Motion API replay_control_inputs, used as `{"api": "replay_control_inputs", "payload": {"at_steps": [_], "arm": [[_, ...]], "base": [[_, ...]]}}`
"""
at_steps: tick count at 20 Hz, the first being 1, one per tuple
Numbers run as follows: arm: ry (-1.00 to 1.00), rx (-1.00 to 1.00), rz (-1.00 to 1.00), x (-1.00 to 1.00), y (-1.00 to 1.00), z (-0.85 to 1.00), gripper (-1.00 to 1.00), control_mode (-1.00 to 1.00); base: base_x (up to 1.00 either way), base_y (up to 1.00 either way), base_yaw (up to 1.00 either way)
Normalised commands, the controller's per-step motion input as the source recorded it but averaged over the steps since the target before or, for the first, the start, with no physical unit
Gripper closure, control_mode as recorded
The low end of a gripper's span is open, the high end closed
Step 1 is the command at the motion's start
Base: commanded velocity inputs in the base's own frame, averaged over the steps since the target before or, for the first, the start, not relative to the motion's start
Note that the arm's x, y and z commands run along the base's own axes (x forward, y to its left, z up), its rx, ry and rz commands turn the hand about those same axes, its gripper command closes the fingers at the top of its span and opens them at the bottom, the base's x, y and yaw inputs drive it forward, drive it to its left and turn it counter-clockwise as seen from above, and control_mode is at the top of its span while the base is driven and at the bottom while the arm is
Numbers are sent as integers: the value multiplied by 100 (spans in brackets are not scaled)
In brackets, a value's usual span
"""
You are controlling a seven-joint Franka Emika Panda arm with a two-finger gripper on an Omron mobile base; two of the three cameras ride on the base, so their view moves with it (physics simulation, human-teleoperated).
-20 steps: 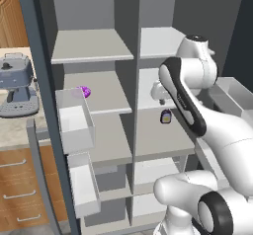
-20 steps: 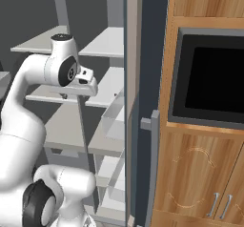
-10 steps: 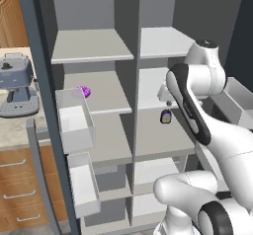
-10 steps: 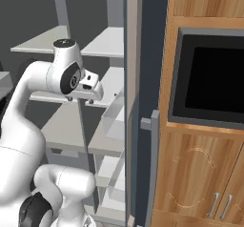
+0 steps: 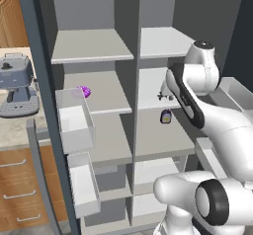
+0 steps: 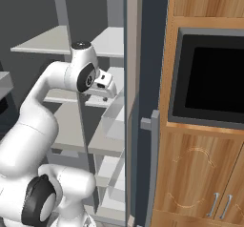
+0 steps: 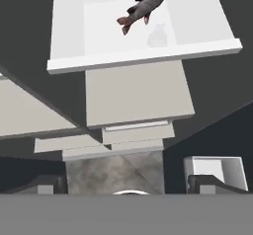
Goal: There's a fish in the fridge that needs to be moved to the freezer for freezing. Pick up the fish from the fridge, place it on any shelf in the freezer, and close the fridge and freezer doors when done.
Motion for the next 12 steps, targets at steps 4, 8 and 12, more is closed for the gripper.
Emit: {"api": "replay_control_inputs", "payload": {"at_steps": [4,8,12], "arm": [[-13,0,-15,47,-22,-31,-100,-100],[-12,0,-11,27,-19,-34,-100,-100],[0,0,-2,54,0,-40,-100,-100]], "base": [[0,0,0],[0,0,0],[0,0,0]]}}
